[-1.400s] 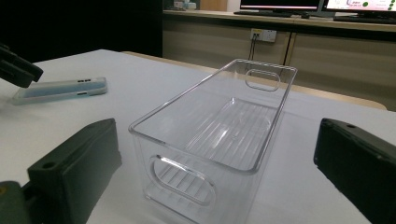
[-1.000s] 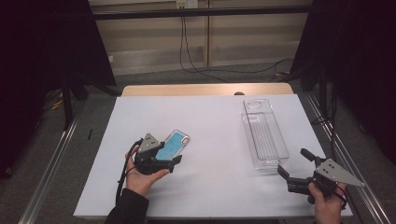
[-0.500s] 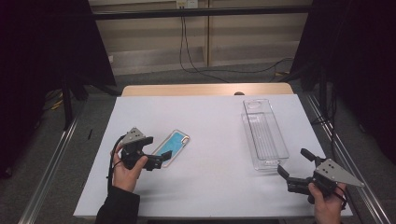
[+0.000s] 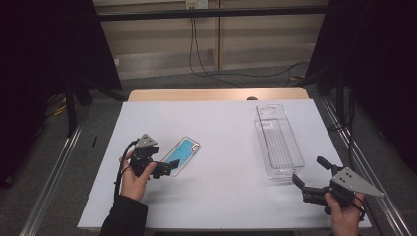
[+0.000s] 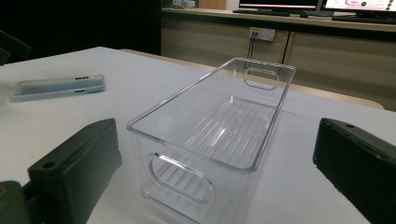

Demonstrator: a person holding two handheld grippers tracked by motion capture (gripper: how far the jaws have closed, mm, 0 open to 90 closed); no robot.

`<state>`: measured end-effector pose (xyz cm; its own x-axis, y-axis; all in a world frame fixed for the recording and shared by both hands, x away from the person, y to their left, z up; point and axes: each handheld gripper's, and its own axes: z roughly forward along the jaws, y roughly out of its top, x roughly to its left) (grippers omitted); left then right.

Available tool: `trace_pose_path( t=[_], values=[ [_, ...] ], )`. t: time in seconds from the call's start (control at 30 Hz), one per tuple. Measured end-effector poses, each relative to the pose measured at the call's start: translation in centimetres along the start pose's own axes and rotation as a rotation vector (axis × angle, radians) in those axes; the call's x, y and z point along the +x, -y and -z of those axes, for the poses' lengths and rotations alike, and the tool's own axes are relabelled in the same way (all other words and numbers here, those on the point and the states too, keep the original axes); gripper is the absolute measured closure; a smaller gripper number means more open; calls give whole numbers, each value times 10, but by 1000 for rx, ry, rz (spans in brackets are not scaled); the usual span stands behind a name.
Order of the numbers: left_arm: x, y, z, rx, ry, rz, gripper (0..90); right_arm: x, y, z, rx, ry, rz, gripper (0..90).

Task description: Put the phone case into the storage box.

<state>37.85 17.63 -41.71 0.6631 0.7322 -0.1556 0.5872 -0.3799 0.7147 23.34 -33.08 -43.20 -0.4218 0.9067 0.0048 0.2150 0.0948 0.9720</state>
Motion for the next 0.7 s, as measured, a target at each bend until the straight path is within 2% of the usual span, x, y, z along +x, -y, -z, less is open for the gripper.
trace_pose_path(
  t=[0.03, 0.13, 0.2, 0.27, 0.3, 0.43, 0.5, 0.57, 0.7],
  values=[
    [1, 1, -1, 17, 2, 1, 51, 0, 0, 0, 1, -2, 4, 0],
    [1, 1, -7, 38, -27, -18, 51, 0, 0, 0, 5, -4, 6, 0],
    [1, 0, -9, 52, -24, -16, 52, 0, 0, 0, 6, -4, 6, 0],
    [0, -2, -12, 46, -18, -26, 52, 0, 0, 0, 4, -4, 7, 0],
    [0, -4, -14, 39, -2, -33, 51, 0, 0, 0, 4, -4, 8, 0],
    [-1, -9, -18, 86, -9, -46, 51, 0, 0, 0, 8, -7, 8, 0],
    [1, -11, -18, 84, 4, -32, 51, 0, 0, 0, 10, -7, 7, 0],
    [2, -13, -19, 110, -20, -34, 51, 0, 0, -1, 9, -10, 7, 0],
    [6, -15, -21, 109, -2, -19, 51, 0, 0, 0, 8, -7, 7, 0]
  ],
)
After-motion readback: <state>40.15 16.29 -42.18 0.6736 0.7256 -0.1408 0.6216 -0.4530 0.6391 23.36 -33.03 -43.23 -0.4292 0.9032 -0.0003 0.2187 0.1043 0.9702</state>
